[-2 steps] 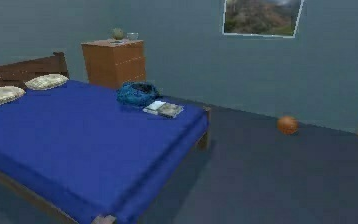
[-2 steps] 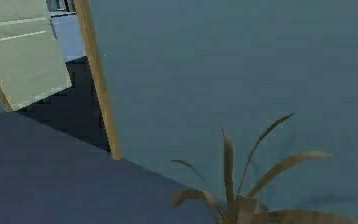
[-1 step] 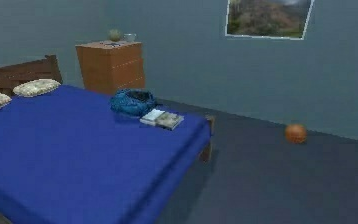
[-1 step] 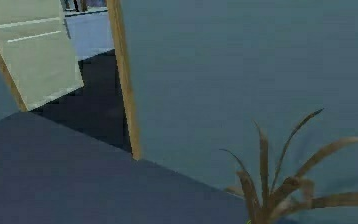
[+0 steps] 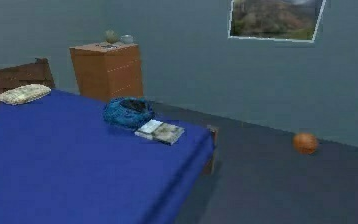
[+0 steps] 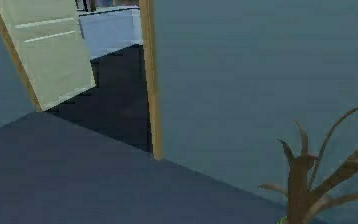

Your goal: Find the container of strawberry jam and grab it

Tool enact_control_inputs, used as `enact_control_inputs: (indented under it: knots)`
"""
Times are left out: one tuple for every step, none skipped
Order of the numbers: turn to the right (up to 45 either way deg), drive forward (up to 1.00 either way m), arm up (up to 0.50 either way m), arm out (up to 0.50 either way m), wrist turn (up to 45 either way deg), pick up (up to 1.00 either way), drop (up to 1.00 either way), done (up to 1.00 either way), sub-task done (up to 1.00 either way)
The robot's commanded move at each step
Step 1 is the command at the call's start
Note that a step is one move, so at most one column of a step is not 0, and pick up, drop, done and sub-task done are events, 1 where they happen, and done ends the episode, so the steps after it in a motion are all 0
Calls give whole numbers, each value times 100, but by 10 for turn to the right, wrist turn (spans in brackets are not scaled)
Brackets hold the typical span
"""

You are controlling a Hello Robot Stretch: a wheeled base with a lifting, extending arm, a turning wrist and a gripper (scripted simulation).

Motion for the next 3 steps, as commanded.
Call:
enact_control_inputs:
  knots:
    - [450, 0, 0, 0, 0, 0, 0, 0, 0]
    - [270, 0, 0, 0, 0, 0, 0, 0, 0]
    - [0, 35, 0, 0, 0, 0, 0, 0, 0]
